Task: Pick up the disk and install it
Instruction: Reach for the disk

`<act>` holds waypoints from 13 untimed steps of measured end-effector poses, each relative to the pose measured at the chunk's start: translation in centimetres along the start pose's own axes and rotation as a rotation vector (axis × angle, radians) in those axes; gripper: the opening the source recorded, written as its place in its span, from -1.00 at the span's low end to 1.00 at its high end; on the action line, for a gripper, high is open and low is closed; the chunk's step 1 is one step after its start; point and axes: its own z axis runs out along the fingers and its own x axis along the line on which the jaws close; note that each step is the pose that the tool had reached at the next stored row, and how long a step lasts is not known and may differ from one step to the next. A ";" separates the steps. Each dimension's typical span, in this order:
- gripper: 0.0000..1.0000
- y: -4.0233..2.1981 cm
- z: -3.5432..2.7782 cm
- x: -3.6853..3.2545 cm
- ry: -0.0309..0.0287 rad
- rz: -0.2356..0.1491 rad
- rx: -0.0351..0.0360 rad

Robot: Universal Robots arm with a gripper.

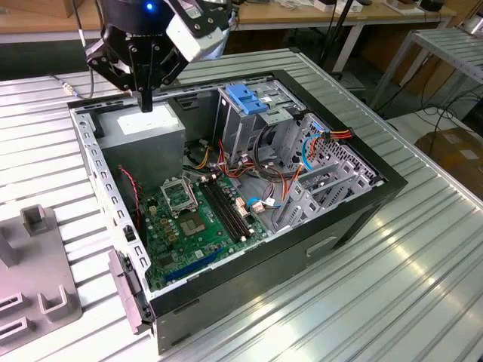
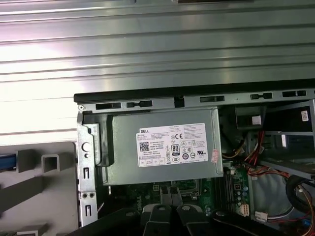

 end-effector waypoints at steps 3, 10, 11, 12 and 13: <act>-0.80 -0.04 0.00 0.45 0.0012 0.000 0.0001; -0.80 -0.12 0.00 1.59 0.0073 0.000 0.0005; -0.80 -0.13 0.00 1.73 0.0083 0.000 0.0006; -0.80 -0.14 0.00 1.86 0.0091 0.000 0.0007; -0.80 -0.15 0.01 1.98 0.0100 0.000 0.0007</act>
